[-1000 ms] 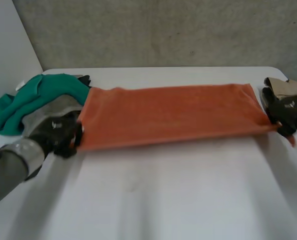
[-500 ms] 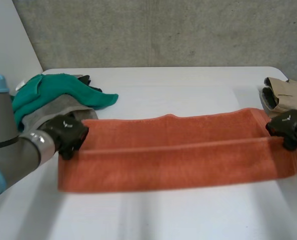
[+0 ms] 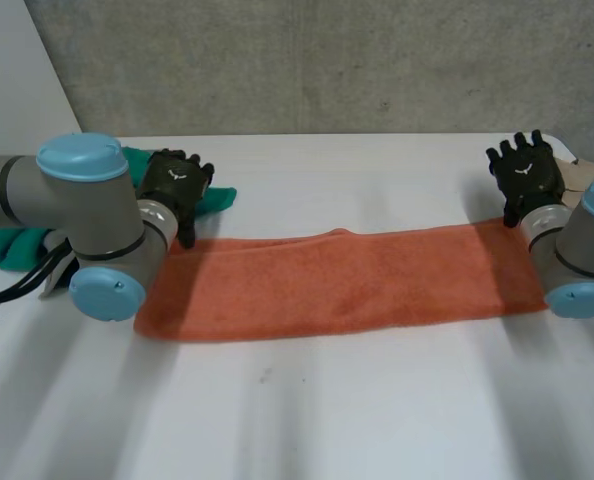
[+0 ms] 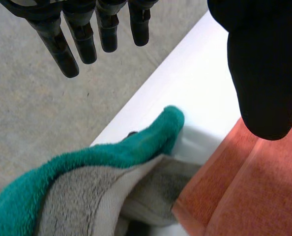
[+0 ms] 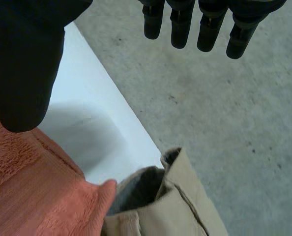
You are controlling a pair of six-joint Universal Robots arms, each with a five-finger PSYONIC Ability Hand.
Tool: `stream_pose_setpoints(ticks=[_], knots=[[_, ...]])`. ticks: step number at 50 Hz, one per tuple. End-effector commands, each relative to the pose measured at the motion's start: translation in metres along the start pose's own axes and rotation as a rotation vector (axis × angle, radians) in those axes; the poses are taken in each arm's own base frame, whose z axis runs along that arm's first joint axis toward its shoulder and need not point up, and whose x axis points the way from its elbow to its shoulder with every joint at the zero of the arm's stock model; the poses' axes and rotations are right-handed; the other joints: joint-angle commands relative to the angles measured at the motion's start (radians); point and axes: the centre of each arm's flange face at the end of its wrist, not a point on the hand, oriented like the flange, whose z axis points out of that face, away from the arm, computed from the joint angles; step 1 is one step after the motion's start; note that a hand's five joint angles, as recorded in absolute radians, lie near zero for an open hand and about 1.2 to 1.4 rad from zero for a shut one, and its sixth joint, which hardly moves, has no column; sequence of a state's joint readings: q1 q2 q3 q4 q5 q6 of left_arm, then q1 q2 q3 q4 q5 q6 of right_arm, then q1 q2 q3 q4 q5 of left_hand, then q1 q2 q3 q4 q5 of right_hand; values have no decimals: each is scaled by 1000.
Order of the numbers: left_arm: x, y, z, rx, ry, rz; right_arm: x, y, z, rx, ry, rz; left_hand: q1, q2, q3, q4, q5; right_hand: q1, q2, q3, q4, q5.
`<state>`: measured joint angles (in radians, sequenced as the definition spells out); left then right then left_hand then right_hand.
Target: Fold the laundry.
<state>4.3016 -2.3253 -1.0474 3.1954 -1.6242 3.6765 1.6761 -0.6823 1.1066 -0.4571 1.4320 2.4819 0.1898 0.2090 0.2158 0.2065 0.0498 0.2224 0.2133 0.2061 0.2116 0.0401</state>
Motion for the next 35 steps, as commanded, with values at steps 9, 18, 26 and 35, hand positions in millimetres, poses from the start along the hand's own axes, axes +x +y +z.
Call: stream_pose_setpoints(ticks=[9, 18, 26, 35], knots=[[-23, -11, -67, 35, -14, -113, 69, 1, -92, -345, -277, 231, -15, -34, -41, -32, -50, 137, 146, 153, 147, 144], [-16, -3, -76, 113, 18, -151, 64, 59, -94, -386, -256, 170, -15, -34, -41, -32, -50, 190, 199, 206, 201, 198], [-9, -3, -80, 95, 27, -153, 64, 87, -77, -376, -144, 121, -15, -34, -41, -32, -50, 1174, 1183, 1190, 1185, 1182], [-22, -21, -95, 141, -7, -165, 144, 83, -86, -402, 152, 35, -15, -34, -41, -32, -50, 1174, 1183, 1190, 1185, 1182]])
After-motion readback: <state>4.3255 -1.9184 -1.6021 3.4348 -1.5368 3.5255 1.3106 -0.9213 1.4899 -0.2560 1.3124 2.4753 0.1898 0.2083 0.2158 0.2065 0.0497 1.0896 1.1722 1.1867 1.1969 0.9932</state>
